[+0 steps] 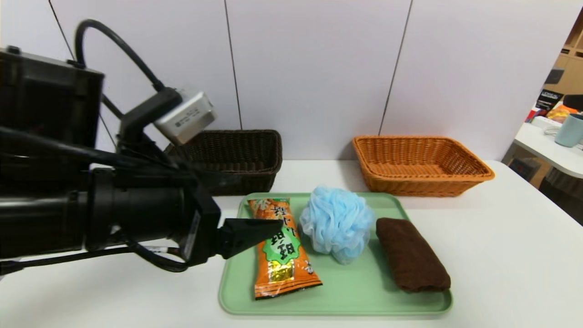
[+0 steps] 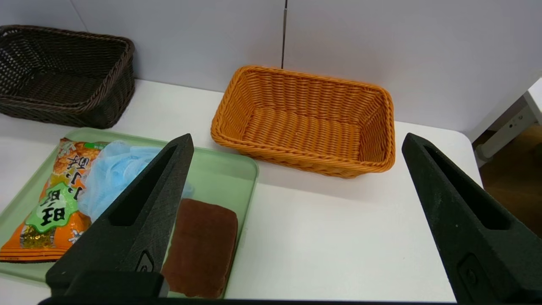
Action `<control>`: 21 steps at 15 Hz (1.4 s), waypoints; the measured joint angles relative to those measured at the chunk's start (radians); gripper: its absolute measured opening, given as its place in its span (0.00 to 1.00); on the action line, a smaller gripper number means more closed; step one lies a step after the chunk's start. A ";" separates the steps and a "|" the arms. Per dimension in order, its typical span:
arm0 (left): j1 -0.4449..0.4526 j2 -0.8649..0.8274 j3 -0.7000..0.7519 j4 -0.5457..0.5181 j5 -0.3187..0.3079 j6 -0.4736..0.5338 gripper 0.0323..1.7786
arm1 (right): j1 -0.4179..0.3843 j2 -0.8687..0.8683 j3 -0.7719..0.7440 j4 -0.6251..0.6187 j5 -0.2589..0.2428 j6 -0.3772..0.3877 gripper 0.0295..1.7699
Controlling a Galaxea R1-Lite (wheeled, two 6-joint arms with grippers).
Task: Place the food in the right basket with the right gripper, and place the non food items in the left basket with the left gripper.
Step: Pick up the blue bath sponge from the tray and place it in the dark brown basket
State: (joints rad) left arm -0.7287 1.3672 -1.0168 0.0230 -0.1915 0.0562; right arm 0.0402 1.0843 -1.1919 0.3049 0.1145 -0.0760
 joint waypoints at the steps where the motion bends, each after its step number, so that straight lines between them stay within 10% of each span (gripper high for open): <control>1: -0.010 0.044 -0.004 -0.035 -0.017 -0.001 0.95 | -0.003 0.000 0.003 0.000 -0.004 0.001 0.96; 6: -0.029 0.276 -0.097 -0.150 -0.028 0.001 0.95 | -0.007 0.001 0.019 0.000 -0.033 0.003 0.96; 21: -0.108 0.661 -0.657 0.294 -0.017 0.022 0.95 | 0.004 0.112 0.073 0.214 -0.038 0.085 0.96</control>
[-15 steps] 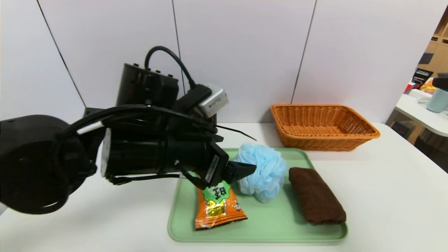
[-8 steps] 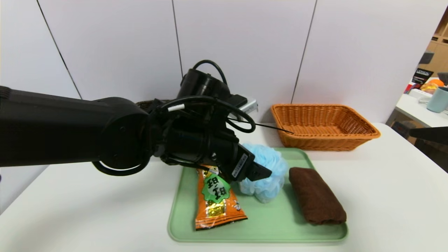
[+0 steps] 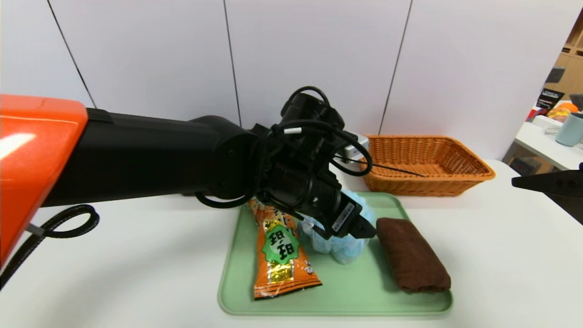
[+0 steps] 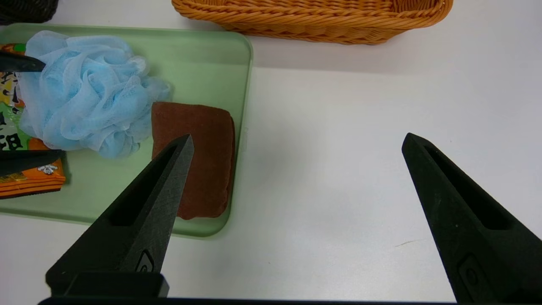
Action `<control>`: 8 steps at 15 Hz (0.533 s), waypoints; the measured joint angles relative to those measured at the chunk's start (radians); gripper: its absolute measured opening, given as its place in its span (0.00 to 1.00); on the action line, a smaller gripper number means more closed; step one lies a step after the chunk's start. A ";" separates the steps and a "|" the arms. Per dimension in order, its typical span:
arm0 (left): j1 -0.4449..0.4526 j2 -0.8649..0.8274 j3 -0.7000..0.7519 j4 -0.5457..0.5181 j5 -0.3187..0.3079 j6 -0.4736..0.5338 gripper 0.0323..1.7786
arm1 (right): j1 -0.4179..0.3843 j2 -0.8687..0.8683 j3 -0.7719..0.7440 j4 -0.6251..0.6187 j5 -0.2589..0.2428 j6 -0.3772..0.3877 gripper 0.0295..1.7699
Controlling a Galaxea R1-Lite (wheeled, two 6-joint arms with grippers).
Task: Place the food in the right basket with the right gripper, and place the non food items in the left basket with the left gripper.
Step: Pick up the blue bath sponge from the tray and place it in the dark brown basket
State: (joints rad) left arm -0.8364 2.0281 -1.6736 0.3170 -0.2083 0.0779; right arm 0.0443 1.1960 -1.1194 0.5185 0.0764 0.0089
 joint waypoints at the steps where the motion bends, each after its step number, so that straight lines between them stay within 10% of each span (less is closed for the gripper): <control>1: -0.001 0.018 -0.023 0.035 0.014 0.000 0.95 | 0.000 0.001 0.000 0.000 0.001 0.000 0.96; 8: -0.001 0.106 -0.080 0.048 0.089 0.045 0.95 | 0.000 -0.002 0.003 0.001 0.010 0.000 0.96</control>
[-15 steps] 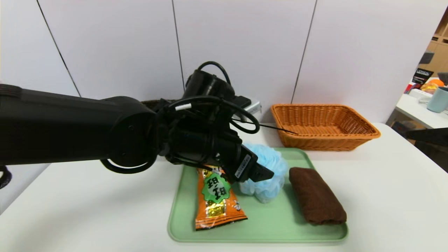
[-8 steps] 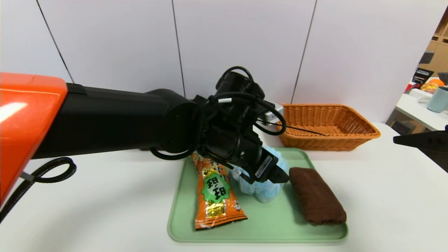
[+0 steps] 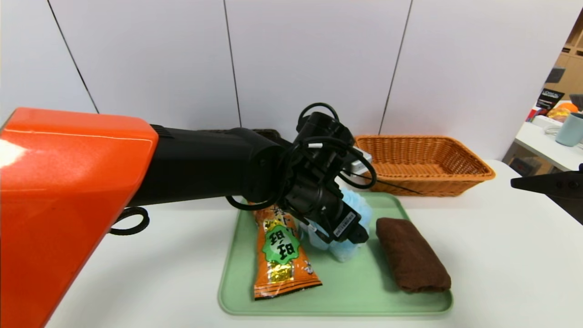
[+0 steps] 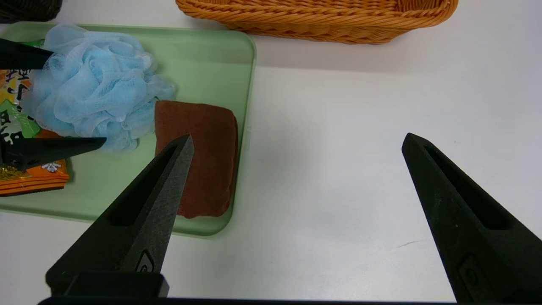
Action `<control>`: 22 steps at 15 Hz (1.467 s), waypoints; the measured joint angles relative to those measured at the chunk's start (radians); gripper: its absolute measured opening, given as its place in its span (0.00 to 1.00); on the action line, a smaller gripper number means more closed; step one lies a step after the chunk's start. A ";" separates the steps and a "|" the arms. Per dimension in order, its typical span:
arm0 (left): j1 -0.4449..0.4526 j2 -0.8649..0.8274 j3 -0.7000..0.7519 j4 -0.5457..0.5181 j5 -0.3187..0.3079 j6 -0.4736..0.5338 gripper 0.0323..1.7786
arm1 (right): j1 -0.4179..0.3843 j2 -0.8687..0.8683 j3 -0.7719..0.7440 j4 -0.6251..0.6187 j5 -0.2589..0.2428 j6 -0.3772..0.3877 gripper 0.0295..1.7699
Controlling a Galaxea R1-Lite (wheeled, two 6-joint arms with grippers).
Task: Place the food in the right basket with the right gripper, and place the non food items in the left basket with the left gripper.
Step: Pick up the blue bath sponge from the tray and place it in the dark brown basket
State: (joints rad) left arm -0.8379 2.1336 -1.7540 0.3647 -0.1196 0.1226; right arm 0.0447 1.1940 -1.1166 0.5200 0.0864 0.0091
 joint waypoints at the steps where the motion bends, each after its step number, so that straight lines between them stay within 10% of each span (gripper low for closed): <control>1: 0.000 0.011 -0.009 0.000 0.001 0.000 0.95 | 0.001 -0.001 0.001 0.000 0.001 0.000 0.96; 22: 0.016 0.183 -0.167 -0.003 0.005 -0.011 0.95 | 0.015 -0.059 0.018 0.047 0.013 0.000 0.96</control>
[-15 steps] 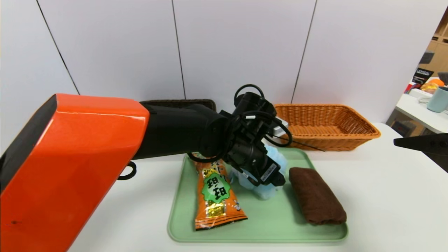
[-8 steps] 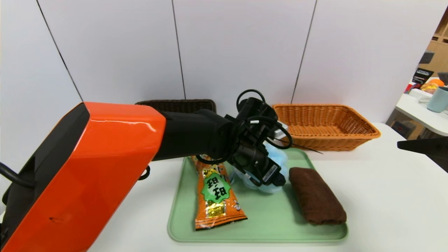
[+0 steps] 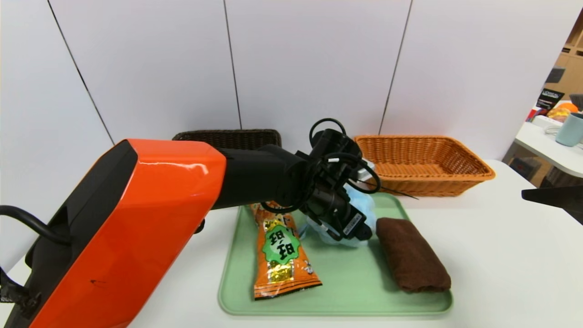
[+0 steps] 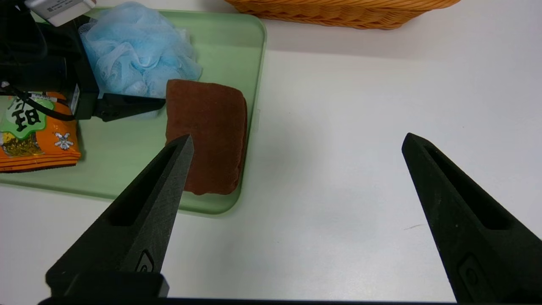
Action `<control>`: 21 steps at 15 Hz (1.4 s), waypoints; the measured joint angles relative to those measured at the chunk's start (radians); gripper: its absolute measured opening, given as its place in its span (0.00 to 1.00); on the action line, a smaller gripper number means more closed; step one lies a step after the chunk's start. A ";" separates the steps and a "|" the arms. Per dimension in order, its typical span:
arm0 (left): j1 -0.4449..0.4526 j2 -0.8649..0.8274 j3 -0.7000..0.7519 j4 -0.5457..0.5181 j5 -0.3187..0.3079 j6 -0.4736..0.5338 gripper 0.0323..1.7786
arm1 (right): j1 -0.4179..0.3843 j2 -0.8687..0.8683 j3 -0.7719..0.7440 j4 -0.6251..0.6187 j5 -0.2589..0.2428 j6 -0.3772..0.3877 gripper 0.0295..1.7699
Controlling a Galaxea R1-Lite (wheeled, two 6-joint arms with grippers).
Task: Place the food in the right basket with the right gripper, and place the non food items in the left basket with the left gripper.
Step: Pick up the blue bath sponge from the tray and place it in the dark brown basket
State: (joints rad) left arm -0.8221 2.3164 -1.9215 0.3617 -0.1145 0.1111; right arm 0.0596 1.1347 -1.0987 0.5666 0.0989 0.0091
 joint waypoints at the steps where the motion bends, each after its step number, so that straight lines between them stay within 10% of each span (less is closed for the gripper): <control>1: 0.003 0.004 -0.002 0.000 0.000 -0.001 0.95 | 0.000 -0.004 0.001 0.001 0.000 0.000 0.96; 4: 0.005 0.014 -0.007 -0.001 0.000 -0.001 0.95 | 0.001 -0.015 0.014 0.001 0.000 0.000 0.96; 12: 0.023 0.023 -0.014 0.000 -0.001 -0.008 0.44 | 0.005 -0.033 0.022 0.009 0.000 0.000 0.96; 21: 0.022 -0.120 -0.028 0.100 -0.009 -0.016 0.42 | 0.008 -0.034 0.036 0.044 -0.001 0.001 0.96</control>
State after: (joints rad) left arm -0.8004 2.1962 -1.9498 0.4621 -0.1234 0.0947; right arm 0.0672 1.1002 -1.0630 0.6104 0.0974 0.0104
